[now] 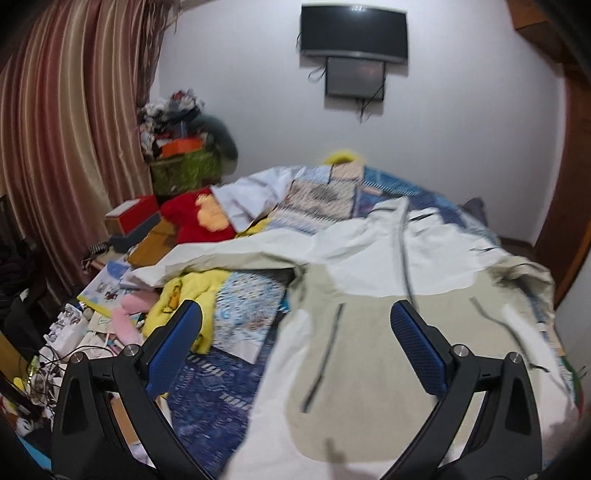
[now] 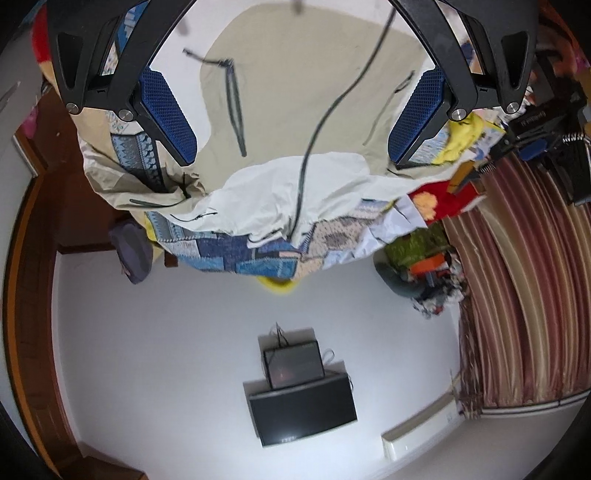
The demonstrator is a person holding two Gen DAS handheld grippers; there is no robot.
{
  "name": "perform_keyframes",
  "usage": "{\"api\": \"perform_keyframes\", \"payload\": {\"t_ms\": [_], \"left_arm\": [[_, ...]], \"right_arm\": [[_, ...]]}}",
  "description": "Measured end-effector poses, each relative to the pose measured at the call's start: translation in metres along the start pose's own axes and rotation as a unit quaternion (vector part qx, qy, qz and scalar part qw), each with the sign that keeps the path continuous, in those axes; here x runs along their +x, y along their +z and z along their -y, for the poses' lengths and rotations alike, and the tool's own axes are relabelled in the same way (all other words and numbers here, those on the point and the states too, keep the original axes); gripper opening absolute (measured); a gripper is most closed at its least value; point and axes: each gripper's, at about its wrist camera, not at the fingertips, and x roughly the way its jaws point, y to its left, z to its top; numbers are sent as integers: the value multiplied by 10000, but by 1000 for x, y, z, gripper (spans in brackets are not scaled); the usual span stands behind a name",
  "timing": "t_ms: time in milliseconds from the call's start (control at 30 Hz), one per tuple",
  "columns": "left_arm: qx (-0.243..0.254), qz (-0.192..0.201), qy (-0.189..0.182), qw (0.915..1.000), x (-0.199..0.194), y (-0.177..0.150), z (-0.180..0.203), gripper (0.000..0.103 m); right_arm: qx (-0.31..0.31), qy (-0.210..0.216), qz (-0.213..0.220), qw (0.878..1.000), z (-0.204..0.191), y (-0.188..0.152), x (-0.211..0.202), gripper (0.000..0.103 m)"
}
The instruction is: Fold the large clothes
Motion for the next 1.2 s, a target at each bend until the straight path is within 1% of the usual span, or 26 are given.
{"api": "perform_keyframes", "payload": {"t_ms": [67,200,267,300,400,467,533,600,667,700,833,867,967,1033,1100,1167,1200], "left_arm": [[1,-190,55,9998,24,9,-15,103],[34,-481,311,9983,68,26,-36,103],[-48,-646,459,9968,95,33,-52,103],[-109,-743,464,9961,105,34,-58,103],[-371,-1213,351,9913,150,36,-78,103],[-568,-1541,285,9860,180,36,-90,103],[-681,-1733,201,9823,202,36,-96,103],[-797,-1928,163,9779,226,36,-103,103],[-998,-2126,23,9720,248,36,-109,103],[-1168,-2229,-104,9678,261,36,-112,103],[-1588,-2558,-363,9529,302,36,-121,92],[-1682,-2614,-407,9496,312,36,-123,91],[-1855,-2719,-399,9434,337,38,-127,83],[-1928,-2777,-259,9408,351,39,-131,68],[-1919,-2796,-78,9407,362,40,-133,60],[-1740,-2749,125,9455,368,43,-132,48],[-1637,-2711,250,9482,370,45,-133,37]], "right_arm": [[-80,-47,-137,9999,5,10,22,103],[-283,-68,-381,9988,9,34,69,103],[-394,-43,-496,9980,11,44,95,103],[-449,-25,-559,9974,10,49,109,103],[-607,8,-823,9948,4,60,155,103],[-704,20,-1026,9922,-1,63,184,103],[-817,38,-1190,9895,-5,62,213,103],[-984,-90,-1310,9864,-9,59,242,103],[-1127,-146,-1473,9825,-14,54,268,103],[-1190,-154,-1596,9799,-16,50,283,103],[-1289,-72,-1995,9714,-20,34,330,103],[-1322,-66,-2087,9690,-21,30,340,103],[-1346,57,-2351,9626,-24,14,359,103],[-1331,168,-2517,9585,-25,3,369,103],[-1359,237,-2630,9549,-27,-6,374,103],[-1443,247,-2735,9507,-27,-15,378,103],[-1453,227,-2792,9489,-27,-18,379,103]]}}
